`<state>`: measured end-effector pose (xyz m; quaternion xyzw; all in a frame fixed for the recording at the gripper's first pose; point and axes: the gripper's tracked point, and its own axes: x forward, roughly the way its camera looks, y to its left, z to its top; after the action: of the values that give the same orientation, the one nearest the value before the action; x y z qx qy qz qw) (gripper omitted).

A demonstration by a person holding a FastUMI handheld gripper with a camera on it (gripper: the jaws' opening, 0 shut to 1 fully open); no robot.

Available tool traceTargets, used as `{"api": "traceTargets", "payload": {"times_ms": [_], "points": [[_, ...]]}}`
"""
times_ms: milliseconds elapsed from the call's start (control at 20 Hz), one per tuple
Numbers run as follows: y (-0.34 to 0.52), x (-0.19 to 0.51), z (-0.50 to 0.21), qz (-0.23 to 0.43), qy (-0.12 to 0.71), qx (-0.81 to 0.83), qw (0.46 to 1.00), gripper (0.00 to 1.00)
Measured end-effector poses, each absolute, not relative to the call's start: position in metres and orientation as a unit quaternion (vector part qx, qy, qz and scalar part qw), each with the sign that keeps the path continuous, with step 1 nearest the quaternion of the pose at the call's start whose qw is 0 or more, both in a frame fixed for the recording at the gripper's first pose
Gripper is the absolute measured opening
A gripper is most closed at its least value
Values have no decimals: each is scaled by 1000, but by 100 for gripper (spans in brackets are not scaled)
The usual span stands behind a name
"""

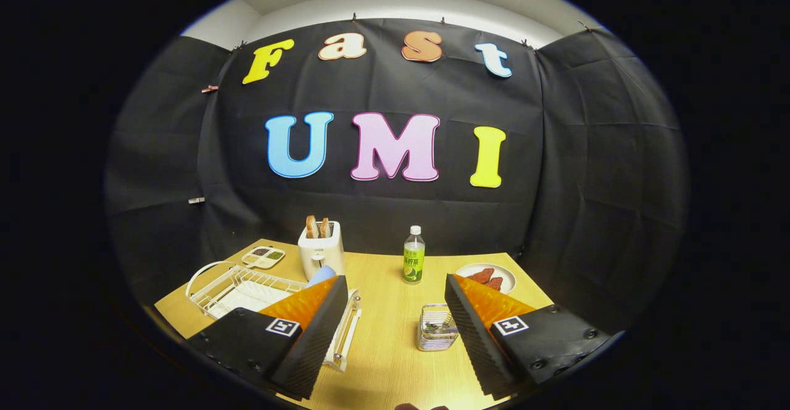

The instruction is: Take the plate from the dish rack, then take the spoon from the basket and place it into the plate.

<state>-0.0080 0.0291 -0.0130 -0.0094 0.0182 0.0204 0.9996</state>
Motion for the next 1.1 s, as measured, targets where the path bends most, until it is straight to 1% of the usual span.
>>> {"api": "traceTargets", "payload": {"times_ms": [300, 550, 800, 1100], "points": [[55, 16, -15, 39, 44, -5, 998, 97], [95, 51, -17, 69, 77, -19, 994, 98], [129, 88, -15, 88, 94, -44, 991, 98], [150, 122, -59, 83, 172, -51, 980, 98]]}}
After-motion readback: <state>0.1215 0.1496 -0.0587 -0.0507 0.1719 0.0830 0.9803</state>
